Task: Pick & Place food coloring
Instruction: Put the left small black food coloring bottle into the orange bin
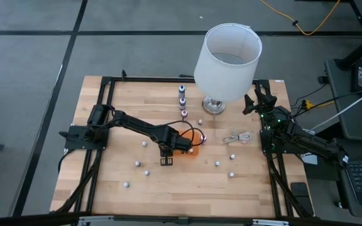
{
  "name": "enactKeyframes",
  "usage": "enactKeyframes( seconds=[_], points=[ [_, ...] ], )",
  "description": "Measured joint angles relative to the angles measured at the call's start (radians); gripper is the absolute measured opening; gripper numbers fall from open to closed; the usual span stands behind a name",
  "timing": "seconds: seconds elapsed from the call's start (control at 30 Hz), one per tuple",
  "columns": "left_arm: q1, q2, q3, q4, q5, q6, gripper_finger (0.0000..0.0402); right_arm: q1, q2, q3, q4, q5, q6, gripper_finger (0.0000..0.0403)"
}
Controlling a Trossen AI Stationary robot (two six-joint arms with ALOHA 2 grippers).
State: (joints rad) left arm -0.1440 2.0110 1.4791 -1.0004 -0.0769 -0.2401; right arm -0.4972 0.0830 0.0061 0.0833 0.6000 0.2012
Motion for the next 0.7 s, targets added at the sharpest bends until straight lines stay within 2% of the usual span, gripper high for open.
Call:
enactKeyframes(
  seconds=[0.4, 0.7],
  points=[
    [0.022, -0.002, 0.119, -0.15, -0.011, 0.007, 0.02, 0.0, 0.0, 0.0, 0.0, 0.0, 0.0, 0.0323],
    [0.022, -0.003, 0.289, -0.33, -0.011, -0.134, 0.0207, 0.0, 0.0, 0.0, 0.0, 0.0, 0.0, 0.0323]
  ],
)
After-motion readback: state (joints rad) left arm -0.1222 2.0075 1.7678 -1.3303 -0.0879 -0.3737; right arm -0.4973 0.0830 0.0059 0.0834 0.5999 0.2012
